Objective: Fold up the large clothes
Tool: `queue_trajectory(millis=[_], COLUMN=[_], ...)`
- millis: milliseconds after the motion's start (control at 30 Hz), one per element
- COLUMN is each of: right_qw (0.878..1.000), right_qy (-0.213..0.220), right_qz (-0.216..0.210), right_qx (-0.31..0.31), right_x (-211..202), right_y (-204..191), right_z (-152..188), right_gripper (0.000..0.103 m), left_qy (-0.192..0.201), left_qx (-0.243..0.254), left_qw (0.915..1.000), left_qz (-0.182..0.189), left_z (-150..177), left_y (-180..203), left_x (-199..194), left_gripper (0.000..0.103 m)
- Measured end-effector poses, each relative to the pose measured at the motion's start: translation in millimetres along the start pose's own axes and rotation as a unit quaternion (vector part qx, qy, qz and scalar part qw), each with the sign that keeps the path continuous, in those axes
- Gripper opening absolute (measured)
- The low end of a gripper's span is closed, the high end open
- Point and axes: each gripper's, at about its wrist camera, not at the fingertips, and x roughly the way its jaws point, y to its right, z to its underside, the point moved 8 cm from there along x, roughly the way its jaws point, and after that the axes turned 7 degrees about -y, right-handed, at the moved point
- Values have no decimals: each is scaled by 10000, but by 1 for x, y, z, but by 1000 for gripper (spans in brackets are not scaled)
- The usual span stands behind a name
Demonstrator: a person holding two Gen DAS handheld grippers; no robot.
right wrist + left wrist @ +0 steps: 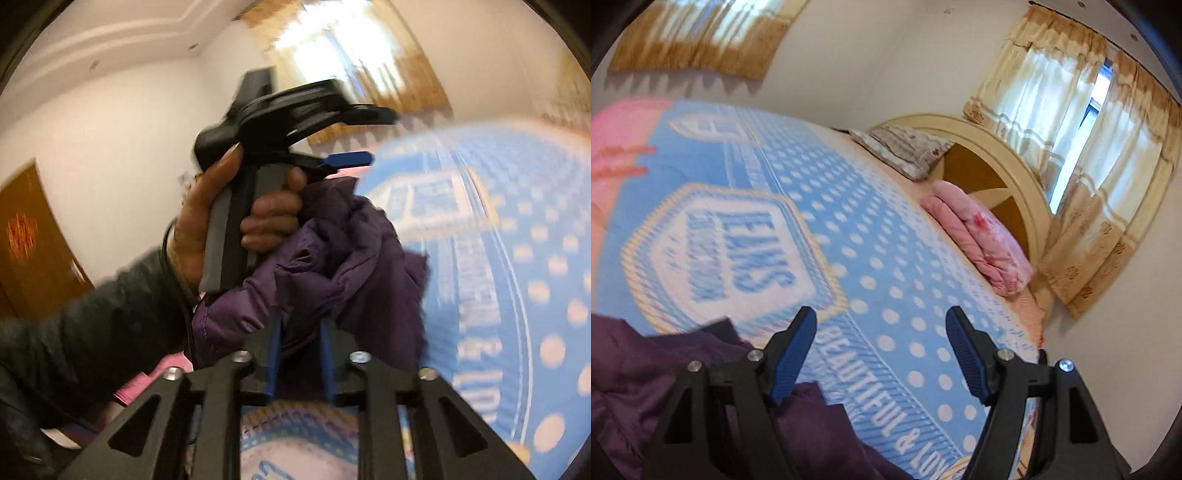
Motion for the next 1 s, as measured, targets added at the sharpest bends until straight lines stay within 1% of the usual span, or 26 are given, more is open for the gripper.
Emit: queue_trajectory(millis=[33,67,100,133,200,233,267,300,333,367,400,433,500,567,633,700,767,800,833,867,900,933,967,1000], right_qw=[9997,9987,9981,9977,9974,9965,9947,9919,9888,9865,9855,9862,9845,9878,9877,9893,9904,9907,9905,9903,9909,9923,9935,9937], right_qy=[161,359,414,360,106,-42,-251,-526,-705,-805,-965,-1019,-1020,-995,-1013,-1020,-1029,-1037,-1019,-976,-924,-861,-776,-777], right_qz=[-102,-192,-282,-387,-484,-621,-783,-886,-967,-1043,-1047,-955,-1014,-788,-794,-715,-689,-685,-738,-796,-771,-638,-553,-554], right_qx=[159,297,357,423,517,554,618,742,886,977,920,892,1007,899,889,762,621,549,552,582,598,617,627,590], right_x=[-6,-12,-13,-12,6,15,34,50,60,66,73,75,75,73,67,69,68,68,69,68,68,69,72,76], right_y=[4,5,6,8,11,9,13,15,12,11,8,8,11,14,12,11,7,4,3,2,2,4,6,4], right_z=[-6,-14,-24,-36,-53,-57,-62,-63,-58,-55,-52,-50,-48,-48,-46,-46,-47,-49,-53,-57,-65,-73,-82,-94], right_gripper=[54,64,69,69,69,69,69,69,69,66,45,38,30,28,28,28,28,29,33,40,58,69,82,83], left_qy=[-7,-22,-18,6,136,198,243,278,275,283,301,314,406,598,727,1079,1199,1195,1159,1177,1144,1063,1016,1065], left_qx=[-17,-60,-128,-161,-297,-393,-457,-531,-561,-574,-578,-588,-662,-641,-485,-253,-128,-174,-259,-331,-437,-554,-651,-663], left_qw=[10000,10000,9999,9998,9992,9987,9984,9979,9978,9977,9977,9976,9970,9959,9946,9901,9841,9820,9796,9787,9804,9813,9818,9800], left_qz=[0,46,110,131,213,238,249,246,232,226,201,165,-74,-240,-565,-861,-1302,-1454,-1619,-1651,-1542,-1505,-1467,-1543], left_z=[1,3,5,7,5,4,6,7,7,7,7,6,4,3,9,29,55,73,86,99,111,118,124,127], left_y=[1,-1,-5,-5,-8,-11,-16,-19,-20,-21,-20,-22,-26,-26,-28,-33,-47,-57,-68,-76,-83,-88,-92,-94], left_x=[3,5,4,-3,-14,-19,-24,-25,-24,-23,-24,-24,-35,-60,-92,-132,-156,-163,-166,-168,-164,-158,-150,-143], left_gripper=[74,74,74,74,74,74,74,74,74,74,74,74,76,78,93,103,103,103,103,103,103,103,103,103])
